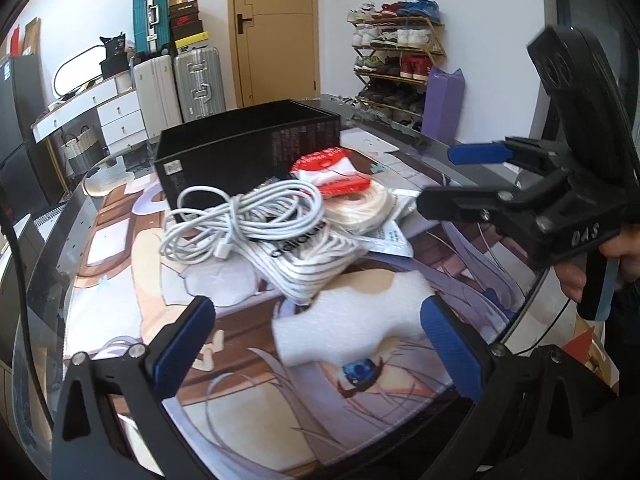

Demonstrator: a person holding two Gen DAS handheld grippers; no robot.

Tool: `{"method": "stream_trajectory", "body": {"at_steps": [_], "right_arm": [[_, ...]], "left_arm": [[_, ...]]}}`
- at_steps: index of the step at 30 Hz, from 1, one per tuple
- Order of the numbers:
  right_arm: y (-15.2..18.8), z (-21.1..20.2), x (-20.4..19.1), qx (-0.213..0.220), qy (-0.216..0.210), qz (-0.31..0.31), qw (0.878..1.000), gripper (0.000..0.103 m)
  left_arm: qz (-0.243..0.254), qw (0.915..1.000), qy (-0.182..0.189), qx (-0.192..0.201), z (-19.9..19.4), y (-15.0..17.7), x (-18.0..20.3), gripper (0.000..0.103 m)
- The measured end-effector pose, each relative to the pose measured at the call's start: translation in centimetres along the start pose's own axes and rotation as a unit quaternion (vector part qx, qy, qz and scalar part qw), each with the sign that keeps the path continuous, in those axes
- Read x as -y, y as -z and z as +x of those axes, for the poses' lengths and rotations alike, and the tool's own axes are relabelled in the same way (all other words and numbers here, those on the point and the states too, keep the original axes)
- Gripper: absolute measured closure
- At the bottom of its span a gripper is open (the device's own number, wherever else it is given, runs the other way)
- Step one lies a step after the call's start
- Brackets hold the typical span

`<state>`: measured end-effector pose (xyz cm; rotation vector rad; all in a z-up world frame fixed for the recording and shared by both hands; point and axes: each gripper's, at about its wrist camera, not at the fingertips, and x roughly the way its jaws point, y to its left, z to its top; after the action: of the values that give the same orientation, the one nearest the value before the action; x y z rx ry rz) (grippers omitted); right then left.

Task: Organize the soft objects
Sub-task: 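Grasp the white foam block with the left gripper and lift it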

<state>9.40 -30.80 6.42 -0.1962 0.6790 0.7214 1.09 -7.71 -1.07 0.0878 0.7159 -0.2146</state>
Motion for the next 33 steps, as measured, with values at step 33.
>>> {"method": "stream_trajectory", "body": {"at_steps": [33], "right_arm": [[0.2, -0.1, 0.4, -0.003, 0.007, 0.001, 1.000, 0.001]], "left_arm": [[0.013, 0.9991, 0.038, -0.011, 0.6, 0.2, 0.9, 0.014]]}}
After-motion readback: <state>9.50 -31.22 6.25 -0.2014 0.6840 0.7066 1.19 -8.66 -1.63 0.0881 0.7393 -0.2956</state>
